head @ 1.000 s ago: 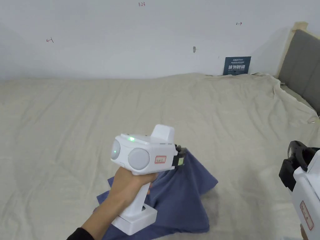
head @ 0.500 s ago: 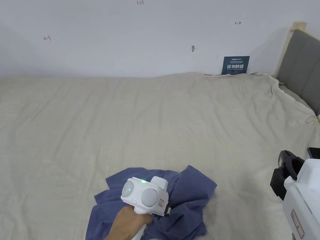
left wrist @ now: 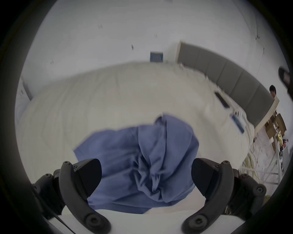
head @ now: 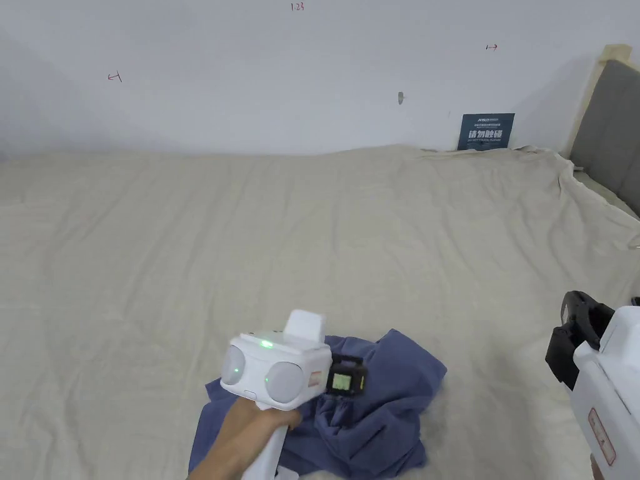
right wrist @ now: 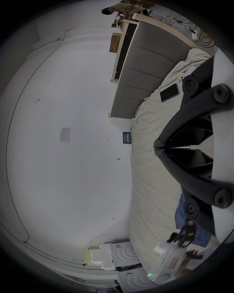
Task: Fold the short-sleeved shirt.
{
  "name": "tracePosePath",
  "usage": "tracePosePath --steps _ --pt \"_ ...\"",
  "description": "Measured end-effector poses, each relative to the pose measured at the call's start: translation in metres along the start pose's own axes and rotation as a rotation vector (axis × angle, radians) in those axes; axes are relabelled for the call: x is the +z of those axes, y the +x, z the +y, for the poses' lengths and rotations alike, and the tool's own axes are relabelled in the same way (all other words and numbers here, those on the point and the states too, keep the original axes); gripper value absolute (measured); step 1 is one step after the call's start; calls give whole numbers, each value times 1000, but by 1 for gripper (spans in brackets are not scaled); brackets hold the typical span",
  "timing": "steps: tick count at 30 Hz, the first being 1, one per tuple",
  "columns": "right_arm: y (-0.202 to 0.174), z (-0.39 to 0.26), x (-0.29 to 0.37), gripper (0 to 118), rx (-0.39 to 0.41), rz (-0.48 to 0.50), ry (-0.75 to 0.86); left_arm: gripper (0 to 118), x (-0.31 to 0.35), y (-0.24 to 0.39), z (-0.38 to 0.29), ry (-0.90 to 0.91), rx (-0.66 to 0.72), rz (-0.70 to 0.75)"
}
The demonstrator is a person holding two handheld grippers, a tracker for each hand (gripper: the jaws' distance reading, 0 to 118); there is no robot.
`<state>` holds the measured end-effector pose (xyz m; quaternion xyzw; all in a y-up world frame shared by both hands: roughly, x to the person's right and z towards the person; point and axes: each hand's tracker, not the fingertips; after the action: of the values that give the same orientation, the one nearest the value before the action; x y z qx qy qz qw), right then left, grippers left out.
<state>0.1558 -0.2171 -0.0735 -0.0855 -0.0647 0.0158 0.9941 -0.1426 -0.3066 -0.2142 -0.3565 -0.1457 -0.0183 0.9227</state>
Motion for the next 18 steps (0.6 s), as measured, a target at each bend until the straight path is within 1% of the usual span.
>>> tracePosePath --steps 3,8,12,14,16,17,18 --pt "-3 4 -1 0 6 4 13 116 37 -10 16 122 -26 70" --pt "-9 8 -2 0 12 15 25 116 88 -25 25 360 -45 214" --pt "-13 9 -2 0 8 24 37 116 110 -39 20 517 -42 357" --pt "-15 10 -1 0 7 29 42 116 116 -47 15 569 -28 383" --pt "-16 9 -1 0 2 38 50 112 121 -55 8 595 -14 385" --pt "-17 9 0 0 0 45 54 107 124 -58 4 608 -7 382" --pt "-19 9 0 0 0 44 56 99 124 -62 0 618 -5 377"
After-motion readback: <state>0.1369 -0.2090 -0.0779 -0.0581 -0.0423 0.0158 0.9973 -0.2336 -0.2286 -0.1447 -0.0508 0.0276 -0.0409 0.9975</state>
